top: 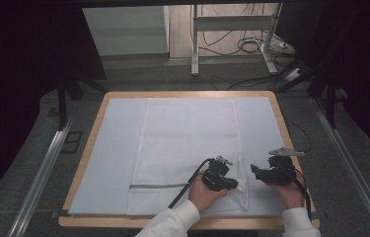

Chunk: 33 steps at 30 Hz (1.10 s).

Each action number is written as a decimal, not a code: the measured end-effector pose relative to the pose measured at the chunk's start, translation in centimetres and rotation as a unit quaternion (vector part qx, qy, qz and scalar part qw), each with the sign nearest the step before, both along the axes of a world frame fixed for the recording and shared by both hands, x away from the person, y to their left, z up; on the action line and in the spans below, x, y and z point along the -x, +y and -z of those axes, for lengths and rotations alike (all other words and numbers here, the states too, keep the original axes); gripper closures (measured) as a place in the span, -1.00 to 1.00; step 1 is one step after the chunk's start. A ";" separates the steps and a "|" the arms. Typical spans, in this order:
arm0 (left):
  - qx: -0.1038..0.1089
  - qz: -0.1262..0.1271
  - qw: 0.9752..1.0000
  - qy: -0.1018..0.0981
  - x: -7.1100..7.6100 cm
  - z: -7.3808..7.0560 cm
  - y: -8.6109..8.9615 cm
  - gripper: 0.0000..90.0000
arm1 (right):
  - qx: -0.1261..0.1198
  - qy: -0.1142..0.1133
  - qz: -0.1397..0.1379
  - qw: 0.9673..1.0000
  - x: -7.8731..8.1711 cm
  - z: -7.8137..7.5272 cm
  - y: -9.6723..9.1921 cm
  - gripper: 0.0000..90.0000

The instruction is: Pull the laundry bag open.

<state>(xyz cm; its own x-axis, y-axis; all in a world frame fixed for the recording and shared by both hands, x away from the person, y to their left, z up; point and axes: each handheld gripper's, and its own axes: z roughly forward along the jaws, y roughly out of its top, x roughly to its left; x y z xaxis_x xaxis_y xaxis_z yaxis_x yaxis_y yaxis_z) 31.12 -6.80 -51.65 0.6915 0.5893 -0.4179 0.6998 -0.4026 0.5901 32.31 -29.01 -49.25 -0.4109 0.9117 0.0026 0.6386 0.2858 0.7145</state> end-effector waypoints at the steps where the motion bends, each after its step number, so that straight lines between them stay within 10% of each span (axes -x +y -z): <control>1: 0.000 0.000 1.000 -0.002 0.1 0.0 0.0 0.93 | 0.000 0.000 0.000 1.000 0.0 0.0 0.0 -0.47; 18: 0.021 -0.008 0.999 -0.023 0.1 -2.1 2.4 0.93 | -0.007 -0.001 0.003 1.000 0.1 -0.2 -0.2 -0.47; 33: 0.035 -0.014 0.999 -0.029 0.0 -3.2 4.6 0.93 | -0.061 -0.002 -0.003 0.998 0.4 -1.2 -0.6 -0.54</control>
